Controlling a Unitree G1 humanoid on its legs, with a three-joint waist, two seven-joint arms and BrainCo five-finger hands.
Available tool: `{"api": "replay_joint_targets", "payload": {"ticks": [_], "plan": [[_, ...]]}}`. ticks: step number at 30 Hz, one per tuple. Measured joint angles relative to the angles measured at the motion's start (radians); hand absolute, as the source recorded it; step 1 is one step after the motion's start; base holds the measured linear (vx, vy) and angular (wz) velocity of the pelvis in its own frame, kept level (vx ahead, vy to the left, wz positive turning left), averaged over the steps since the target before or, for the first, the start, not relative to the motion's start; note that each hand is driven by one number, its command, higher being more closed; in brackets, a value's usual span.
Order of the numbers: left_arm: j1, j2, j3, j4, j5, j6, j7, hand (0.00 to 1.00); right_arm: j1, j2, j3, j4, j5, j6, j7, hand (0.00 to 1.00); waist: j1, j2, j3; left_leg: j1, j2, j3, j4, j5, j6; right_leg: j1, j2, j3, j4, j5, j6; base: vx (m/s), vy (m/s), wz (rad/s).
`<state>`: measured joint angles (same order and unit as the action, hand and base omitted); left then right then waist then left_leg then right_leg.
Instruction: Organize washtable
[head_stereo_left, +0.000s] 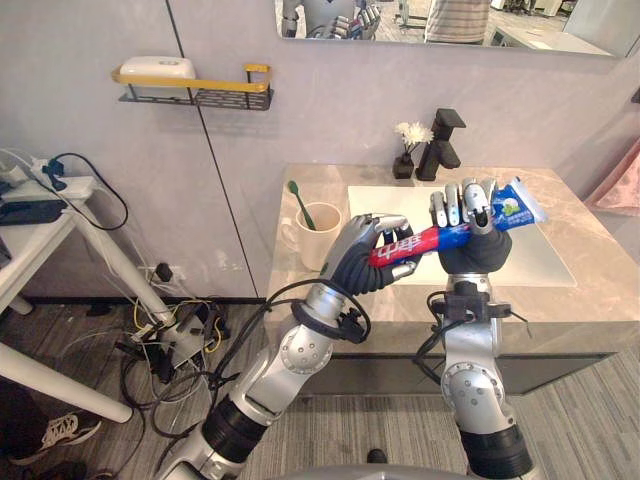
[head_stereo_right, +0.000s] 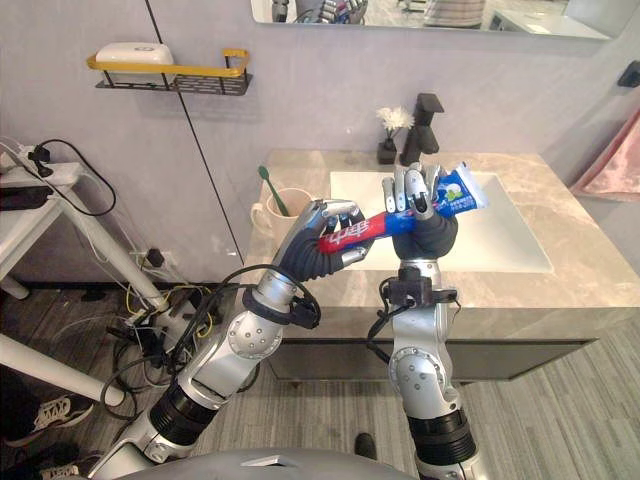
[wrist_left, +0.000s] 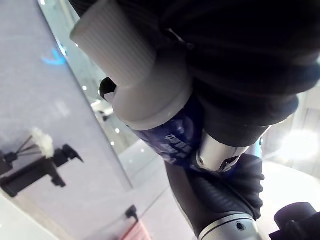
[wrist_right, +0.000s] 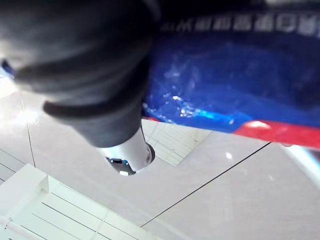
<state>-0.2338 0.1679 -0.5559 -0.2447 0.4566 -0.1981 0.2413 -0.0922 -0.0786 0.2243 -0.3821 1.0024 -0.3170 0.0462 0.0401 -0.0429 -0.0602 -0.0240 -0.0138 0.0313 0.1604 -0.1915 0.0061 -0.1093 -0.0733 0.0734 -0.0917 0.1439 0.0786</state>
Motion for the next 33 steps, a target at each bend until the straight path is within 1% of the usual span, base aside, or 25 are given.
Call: {"api": "replay_joint_targets", "payload": {"ticks": [1,9,14,16,18,20,21,25,29,32,33], "plan": [[-0.002,0.000,0.000,0.000,0.000,0.001,0.000,0.00,0.000,0.000,0.000,0.000,0.000,-0.001,0.000,1.00,0.000,0.000,0.000,0.000,0.000,0.000,0.000,0.000,0.000,0.000,0.000,0.000,0.000,0.000,0.000,0.00,0.000,0.00],[-0.034,0.000,0.001,0.000,0.000,0.022,0.000,0.00,0.001,-0.001,0.004,0.001,-0.001,-0.004,0.000,1.00,-0.001,0.000,0.000,0.000,0.000,-0.003,0.002,0.000,0.000,0.002,0.000,-0.003,0.000,0.000,0.000,0.00,0.000,0.00],[-0.042,-0.002,0.009,-0.007,0.001,0.024,0.009,0.00,0.012,0.000,0.004,0.001,-0.003,-0.004,0.000,1.00,-0.001,0.000,0.000,0.001,0.000,-0.005,0.003,0.000,0.000,0.004,0.000,-0.005,0.000,0.000,-0.001,0.00,0.000,0.00],[-0.041,-0.002,0.016,-0.022,0.002,0.026,0.014,0.00,0.019,0.001,0.008,0.001,-0.003,-0.003,0.000,1.00,-0.001,0.000,0.000,0.001,0.000,-0.005,0.003,0.000,0.000,0.004,0.000,-0.005,0.000,-0.001,-0.001,0.00,0.000,0.00],[-0.041,-0.006,0.039,-0.073,0.002,0.025,0.026,0.00,0.021,0.001,0.008,0.018,-0.015,-0.001,-0.002,1.00,-0.001,0.000,0.000,0.001,0.000,-0.005,0.003,0.000,0.000,0.004,0.000,-0.005,0.000,-0.001,-0.001,0.00,0.000,0.00],[-0.045,-0.015,0.097,-0.153,0.002,0.005,0.059,0.00,0.037,0.002,0.004,0.062,-0.022,0.001,-0.007,1.00,0.001,0.000,0.001,0.002,0.000,-0.006,0.003,0.000,0.000,0.006,0.000,-0.006,0.000,-0.001,-0.002,0.00,0.000,0.00],[-0.045,-0.014,0.109,-0.163,0.002,-0.001,0.065,0.00,0.041,0.002,0.003,0.067,-0.023,0.001,-0.008,1.00,0.002,0.000,0.001,0.002,0.000,-0.007,0.003,0.000,0.000,0.006,0.000,-0.006,0.000,-0.001,-0.002,0.00,0.000,0.00],[-0.015,-0.011,0.196,-0.198,0.002,-0.006,0.090,0.00,0.044,0.007,-0.036,0.066,-0.032,0.001,-0.017,1.00,0.009,0.001,0.002,0.002,0.000,-0.010,0.002,0.000,0.000,0.007,0.000,-0.009,0.000,-0.002,-0.003,0.00,0.000,0.00],[0.101,-0.009,0.311,-0.256,0.001,-0.006,0.097,0.00,0.041,0.010,-0.105,0.059,-0.042,-0.001,-0.026,1.00,0.015,0.005,0.015,0.001,0.000,-0.013,0.000,0.000,0.000,0.007,0.000,-0.012,0.000,-0.004,-0.005,0.00,0.000,0.01],[0.189,-0.008,0.389,-0.306,0.001,-0.008,0.104,0.00,0.028,0.007,-0.164,0.059,-0.042,-0.009,-0.038,1.00,0.023,0.002,0.022,-0.004,0.000,-0.021,-0.001,0.000,0.000,0.007,-0.001,-0.020,0.000,-0.006,-0.005,0.01,-0.003,0.08],[0.240,-0.011,0.433,-0.321,0.000,-0.012,0.109,0.00,0.010,0.002,-0.200,0.059,-0.043,-0.010,-0.051,1.00,0.026,0.000,0.023,-0.006,0.000,-0.027,-0.002,0.000,0.000,0.007,-0.002,-0.026,0.000,-0.008,-0.005,0.02,-0.001,0.13]]}}
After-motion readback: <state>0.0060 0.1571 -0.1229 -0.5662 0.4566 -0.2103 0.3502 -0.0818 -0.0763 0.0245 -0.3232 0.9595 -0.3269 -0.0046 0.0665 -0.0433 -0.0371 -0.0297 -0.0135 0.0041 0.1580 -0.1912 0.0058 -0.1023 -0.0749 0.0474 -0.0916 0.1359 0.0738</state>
